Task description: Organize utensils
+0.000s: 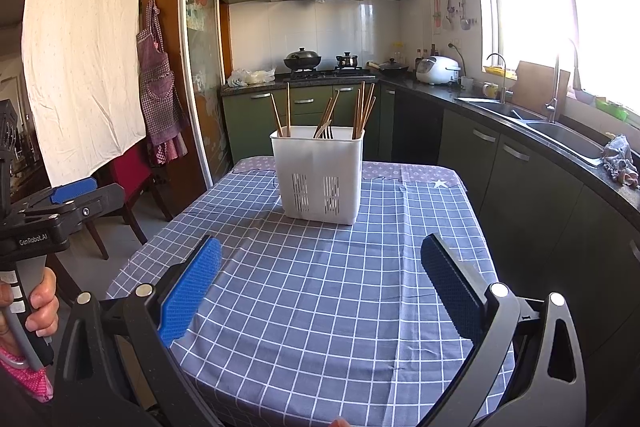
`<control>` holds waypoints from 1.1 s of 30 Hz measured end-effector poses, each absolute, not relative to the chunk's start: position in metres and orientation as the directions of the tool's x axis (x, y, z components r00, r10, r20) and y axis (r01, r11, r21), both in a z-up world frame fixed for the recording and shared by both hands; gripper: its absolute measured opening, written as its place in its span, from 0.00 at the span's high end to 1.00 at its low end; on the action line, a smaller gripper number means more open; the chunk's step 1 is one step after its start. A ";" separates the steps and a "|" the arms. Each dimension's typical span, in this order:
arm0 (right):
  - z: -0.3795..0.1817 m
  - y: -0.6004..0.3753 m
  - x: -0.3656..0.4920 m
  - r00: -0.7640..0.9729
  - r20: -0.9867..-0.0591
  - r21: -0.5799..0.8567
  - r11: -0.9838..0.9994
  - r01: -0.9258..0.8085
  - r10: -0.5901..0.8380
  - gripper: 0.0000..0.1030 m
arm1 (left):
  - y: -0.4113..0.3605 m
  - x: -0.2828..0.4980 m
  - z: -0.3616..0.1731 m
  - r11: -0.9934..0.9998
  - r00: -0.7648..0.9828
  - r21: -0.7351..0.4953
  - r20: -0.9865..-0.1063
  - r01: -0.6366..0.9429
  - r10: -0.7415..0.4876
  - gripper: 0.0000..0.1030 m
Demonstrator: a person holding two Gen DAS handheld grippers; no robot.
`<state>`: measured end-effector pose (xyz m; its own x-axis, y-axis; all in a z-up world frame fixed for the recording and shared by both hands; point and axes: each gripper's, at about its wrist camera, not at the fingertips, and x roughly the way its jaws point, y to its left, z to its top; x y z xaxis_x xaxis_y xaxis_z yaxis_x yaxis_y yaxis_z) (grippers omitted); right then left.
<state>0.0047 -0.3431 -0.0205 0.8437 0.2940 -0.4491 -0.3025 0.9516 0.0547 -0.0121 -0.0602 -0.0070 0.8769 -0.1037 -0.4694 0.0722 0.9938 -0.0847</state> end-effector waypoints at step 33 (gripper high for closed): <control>-0.182 -0.392 0.292 0.555 -0.820 0.056 0.986 -0.158 0.136 0.04 | -0.002 0.230 -0.163 0.997 0.619 -0.061 -0.785 -0.049 -0.018 0.07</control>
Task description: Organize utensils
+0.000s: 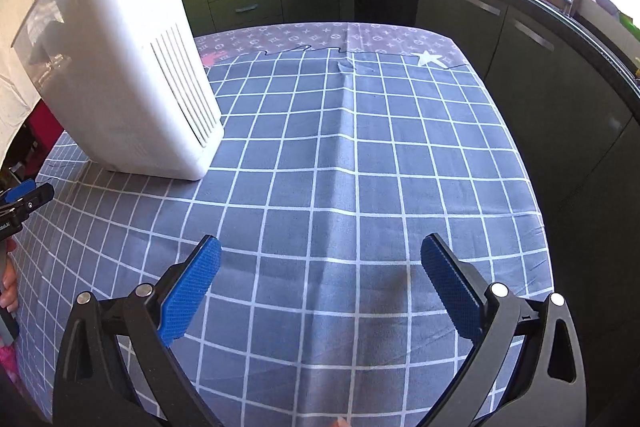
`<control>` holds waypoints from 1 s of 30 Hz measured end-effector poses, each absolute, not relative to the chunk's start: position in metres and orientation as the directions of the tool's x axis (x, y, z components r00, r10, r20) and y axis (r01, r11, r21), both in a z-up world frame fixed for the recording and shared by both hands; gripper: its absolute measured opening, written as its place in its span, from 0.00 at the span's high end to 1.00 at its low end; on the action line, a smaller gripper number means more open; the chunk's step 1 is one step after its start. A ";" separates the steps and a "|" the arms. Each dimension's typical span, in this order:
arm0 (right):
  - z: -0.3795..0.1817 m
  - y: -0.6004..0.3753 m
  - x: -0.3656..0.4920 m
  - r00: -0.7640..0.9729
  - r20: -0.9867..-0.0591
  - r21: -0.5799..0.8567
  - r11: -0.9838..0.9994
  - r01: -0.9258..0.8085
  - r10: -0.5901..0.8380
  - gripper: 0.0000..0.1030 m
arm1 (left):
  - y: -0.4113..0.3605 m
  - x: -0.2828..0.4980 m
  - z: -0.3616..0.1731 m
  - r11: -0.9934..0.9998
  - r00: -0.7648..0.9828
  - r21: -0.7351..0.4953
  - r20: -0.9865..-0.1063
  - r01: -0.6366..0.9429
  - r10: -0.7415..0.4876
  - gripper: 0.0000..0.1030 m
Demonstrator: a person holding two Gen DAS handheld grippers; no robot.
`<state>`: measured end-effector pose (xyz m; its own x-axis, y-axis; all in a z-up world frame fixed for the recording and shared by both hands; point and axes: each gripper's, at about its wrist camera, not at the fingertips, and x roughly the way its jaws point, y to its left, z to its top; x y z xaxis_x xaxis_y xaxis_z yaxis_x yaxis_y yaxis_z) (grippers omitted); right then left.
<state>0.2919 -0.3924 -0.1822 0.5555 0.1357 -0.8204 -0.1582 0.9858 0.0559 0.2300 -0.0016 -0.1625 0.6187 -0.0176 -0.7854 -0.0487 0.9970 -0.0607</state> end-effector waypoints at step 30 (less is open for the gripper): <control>-0.188 -0.385 0.297 0.569 -0.816 0.011 0.985 -0.170 0.107 0.04 | -0.011 0.245 -0.172 1.000 0.573 0.001 -0.819 0.020 -0.011 0.05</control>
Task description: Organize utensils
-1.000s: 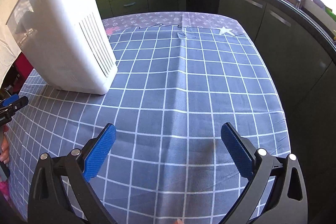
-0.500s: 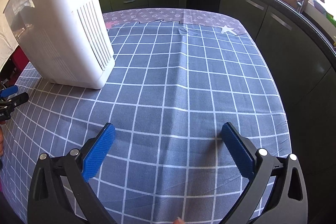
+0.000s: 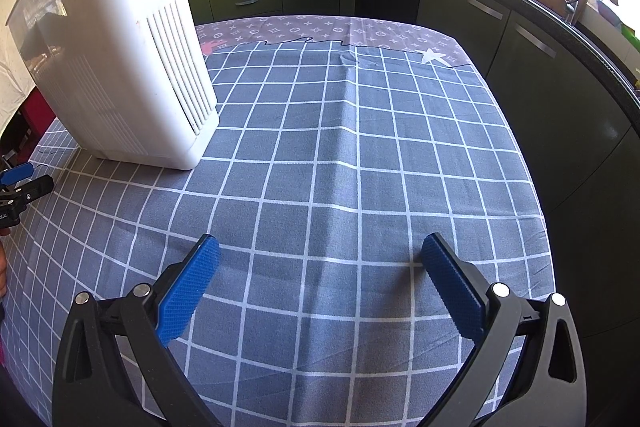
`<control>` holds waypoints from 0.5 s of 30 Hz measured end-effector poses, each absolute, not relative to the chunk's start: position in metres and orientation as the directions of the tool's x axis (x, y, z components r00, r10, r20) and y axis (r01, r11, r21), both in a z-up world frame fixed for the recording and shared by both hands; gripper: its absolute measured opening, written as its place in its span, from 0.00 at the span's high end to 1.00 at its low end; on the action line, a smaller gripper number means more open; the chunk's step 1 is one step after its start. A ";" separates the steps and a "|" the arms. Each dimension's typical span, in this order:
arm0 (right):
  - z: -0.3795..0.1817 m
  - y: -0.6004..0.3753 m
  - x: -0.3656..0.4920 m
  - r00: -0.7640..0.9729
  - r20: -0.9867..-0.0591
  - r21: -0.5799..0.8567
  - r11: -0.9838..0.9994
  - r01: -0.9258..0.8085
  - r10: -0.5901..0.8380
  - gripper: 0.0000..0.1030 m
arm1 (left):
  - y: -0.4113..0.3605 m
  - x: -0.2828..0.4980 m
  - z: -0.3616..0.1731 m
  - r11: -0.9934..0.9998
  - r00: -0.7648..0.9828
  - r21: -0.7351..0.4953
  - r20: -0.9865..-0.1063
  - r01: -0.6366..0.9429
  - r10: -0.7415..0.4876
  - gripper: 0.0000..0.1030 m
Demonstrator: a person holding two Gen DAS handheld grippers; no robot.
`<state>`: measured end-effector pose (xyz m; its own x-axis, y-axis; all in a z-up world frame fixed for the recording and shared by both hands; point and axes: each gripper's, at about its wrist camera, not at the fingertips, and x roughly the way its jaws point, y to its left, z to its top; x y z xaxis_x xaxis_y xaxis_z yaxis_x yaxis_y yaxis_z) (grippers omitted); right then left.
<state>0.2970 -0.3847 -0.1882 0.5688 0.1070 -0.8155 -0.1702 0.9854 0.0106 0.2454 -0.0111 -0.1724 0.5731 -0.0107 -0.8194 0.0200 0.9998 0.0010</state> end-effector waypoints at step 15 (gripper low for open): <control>-0.188 -0.386 0.296 0.569 -0.815 0.011 0.985 -0.170 0.107 0.04 | -0.012 0.245 -0.173 1.000 0.573 0.000 -0.819 0.020 -0.012 0.05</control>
